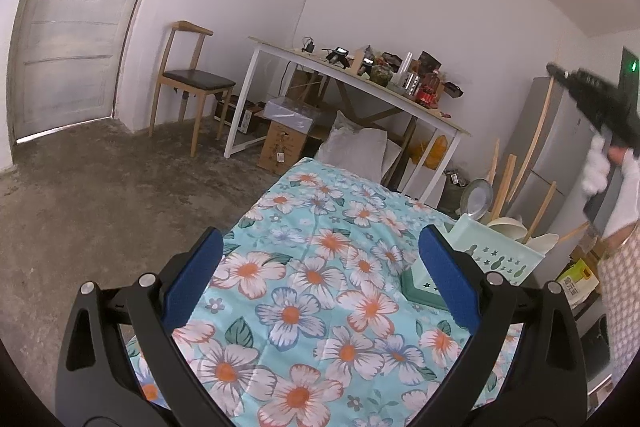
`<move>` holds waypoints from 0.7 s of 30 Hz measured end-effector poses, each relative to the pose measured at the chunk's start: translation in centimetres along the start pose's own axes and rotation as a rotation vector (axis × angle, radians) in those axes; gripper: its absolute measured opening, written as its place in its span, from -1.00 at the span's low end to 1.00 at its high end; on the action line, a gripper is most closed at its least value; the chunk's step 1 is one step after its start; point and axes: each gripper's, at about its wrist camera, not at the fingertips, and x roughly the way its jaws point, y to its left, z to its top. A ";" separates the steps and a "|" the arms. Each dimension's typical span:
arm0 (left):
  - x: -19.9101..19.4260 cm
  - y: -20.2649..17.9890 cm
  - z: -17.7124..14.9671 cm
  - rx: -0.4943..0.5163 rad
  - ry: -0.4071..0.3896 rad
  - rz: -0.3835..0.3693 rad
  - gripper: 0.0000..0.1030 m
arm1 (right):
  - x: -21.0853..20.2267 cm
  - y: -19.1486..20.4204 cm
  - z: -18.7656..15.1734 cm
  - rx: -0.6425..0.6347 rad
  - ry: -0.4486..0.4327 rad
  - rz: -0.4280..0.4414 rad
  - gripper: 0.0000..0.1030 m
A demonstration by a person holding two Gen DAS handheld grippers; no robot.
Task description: Organize utensils
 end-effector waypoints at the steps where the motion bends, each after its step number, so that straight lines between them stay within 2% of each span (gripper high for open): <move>1: 0.1 0.1 0.0 -0.002 0.001 0.001 0.84 | 0.3 -0.1 -0.7 -0.015 0.020 -0.015 -0.88; 12: -0.3 0.2 0.4 -0.002 -0.012 0.008 0.84 | 1.0 -1.2 -5.7 -0.104 0.221 -0.078 -0.84; 13: -0.4 0.1 0.4 -0.001 -0.015 0.012 0.84 | 0.6 -1.0 -6.0 -0.115 0.229 -0.086 -0.74; 14: -0.5 0.1 0.4 0.002 -0.018 0.015 0.84 | 0.2 -1.0 -6.0 -0.117 0.232 -0.089 -0.48; 16: -0.7 -0.1 0.5 0.016 -0.019 0.020 0.84 | -1.1 -0.9 -5.9 -0.105 0.217 -0.097 -0.17; 19: -1.1 -0.8 0.7 0.048 -0.024 0.035 0.84 | -4.1 -0.5 -5.6 -0.070 0.175 -0.087 -0.13; 21: -1.5 -1.2 0.8 0.062 -0.023 0.038 0.84 | -6.4 -0.1 -5.5 -0.041 0.154 -0.084 -0.04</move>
